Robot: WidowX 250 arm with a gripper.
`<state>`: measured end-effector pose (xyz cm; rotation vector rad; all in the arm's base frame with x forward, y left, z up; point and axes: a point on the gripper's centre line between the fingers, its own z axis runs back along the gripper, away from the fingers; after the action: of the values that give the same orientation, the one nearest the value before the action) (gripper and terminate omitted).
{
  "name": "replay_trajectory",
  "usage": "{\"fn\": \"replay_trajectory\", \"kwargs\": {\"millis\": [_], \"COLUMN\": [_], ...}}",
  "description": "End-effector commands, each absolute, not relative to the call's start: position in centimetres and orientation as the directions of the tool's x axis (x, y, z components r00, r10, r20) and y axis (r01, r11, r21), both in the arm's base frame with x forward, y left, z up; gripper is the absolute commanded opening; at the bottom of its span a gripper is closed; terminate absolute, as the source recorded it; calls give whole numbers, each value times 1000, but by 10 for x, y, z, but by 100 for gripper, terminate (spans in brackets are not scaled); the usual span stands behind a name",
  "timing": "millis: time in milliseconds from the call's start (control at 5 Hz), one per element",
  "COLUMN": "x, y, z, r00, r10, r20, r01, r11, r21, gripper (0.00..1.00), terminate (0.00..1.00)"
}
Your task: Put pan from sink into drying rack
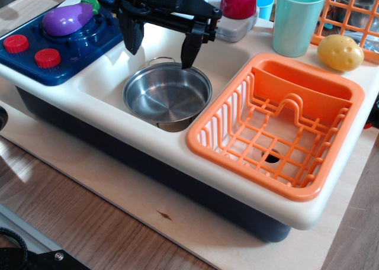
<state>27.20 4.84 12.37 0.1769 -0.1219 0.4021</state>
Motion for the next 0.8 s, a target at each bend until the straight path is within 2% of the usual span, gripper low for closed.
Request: {"fn": "replay_trajectory", "kwargs": {"millis": [0,400,600], "x": [276,261,251], "y": [58,56,52], "z": [127,125,119], "r00": [805,632,559], "r10": [568,758,800], "r20": [173,160,217], "r01": [-588,-774,-827], "r11": [802,627,557], "r21": [103,86,78], "gripper": [100,100,100], "terminate": [0,0,0]}}
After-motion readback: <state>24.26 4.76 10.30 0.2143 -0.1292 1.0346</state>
